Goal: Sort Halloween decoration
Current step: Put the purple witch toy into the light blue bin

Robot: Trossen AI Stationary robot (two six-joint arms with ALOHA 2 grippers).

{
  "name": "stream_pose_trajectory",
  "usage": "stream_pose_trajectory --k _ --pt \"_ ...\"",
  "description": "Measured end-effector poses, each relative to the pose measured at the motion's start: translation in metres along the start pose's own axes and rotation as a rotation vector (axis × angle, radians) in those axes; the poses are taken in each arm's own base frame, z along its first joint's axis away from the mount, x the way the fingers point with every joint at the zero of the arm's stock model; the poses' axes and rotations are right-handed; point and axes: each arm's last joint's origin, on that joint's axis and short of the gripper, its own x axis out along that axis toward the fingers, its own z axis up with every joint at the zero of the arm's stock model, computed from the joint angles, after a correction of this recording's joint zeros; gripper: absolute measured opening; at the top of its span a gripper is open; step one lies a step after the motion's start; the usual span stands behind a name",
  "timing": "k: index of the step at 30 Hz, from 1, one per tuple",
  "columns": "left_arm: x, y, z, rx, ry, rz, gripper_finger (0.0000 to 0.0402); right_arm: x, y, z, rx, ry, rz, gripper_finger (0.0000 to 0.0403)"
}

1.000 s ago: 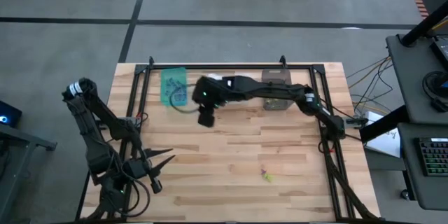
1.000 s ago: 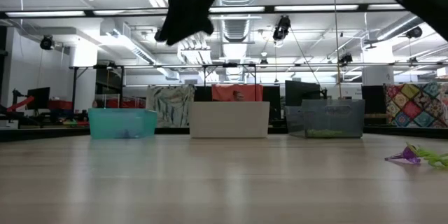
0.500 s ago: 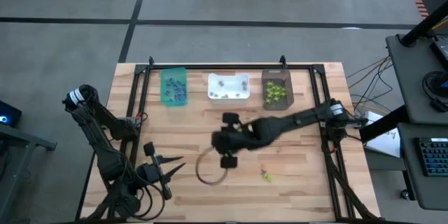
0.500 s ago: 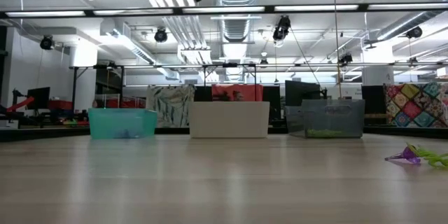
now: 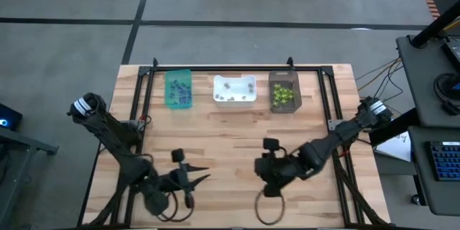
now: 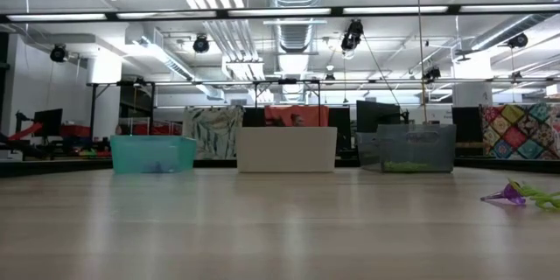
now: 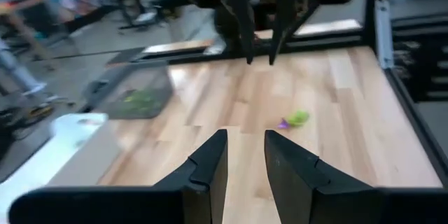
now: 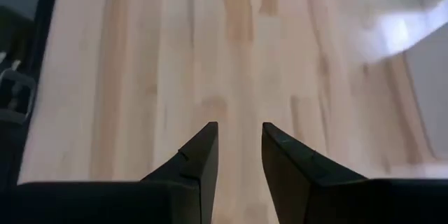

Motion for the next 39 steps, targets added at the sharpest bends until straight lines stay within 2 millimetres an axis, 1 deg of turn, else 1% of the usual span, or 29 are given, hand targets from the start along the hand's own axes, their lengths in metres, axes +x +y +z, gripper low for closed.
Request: stream_pose_trajectory --k 6,11,17,21,26,31,35,39 --pt "0.042 -0.006 0.001 0.093 0.005 -0.160 0.0078 -0.005 0.019 -0.037 0.003 0.038 0.031 0.0098" --pt "0.073 -0.009 -0.002 0.131 -0.039 -0.249 0.0078 -0.010 0.031 -0.067 0.031 0.059 0.035 0.0090" --pt "0.101 -0.011 -0.009 0.158 -0.084 -0.355 0.0078 -0.020 0.042 -0.098 0.057 -0.007 -0.035 0.0081" --pt "0.119 -0.005 -0.015 0.165 -0.081 -0.382 0.0078 -0.028 0.047 -0.113 0.076 -0.067 -0.036 0.0075" --pt "0.138 0.001 -0.021 0.181 -0.085 -0.461 0.0078 -0.037 0.045 -0.119 0.074 -0.184 -0.052 0.0069" --pt "0.157 0.007 -0.026 0.194 -0.140 -0.529 0.0078 -0.046 0.036 -0.117 0.029 -0.303 -0.078 0.0068" --pt "0.170 0.016 -0.033 0.205 -0.132 -0.541 0.0078 -0.053 0.033 -0.112 -0.020 -0.400 -0.073 0.0065" --pt "0.182 0.024 -0.039 0.203 -0.120 -0.598 0.0078 -0.057 0.034 -0.108 -0.005 -0.493 -0.043 0.0061"
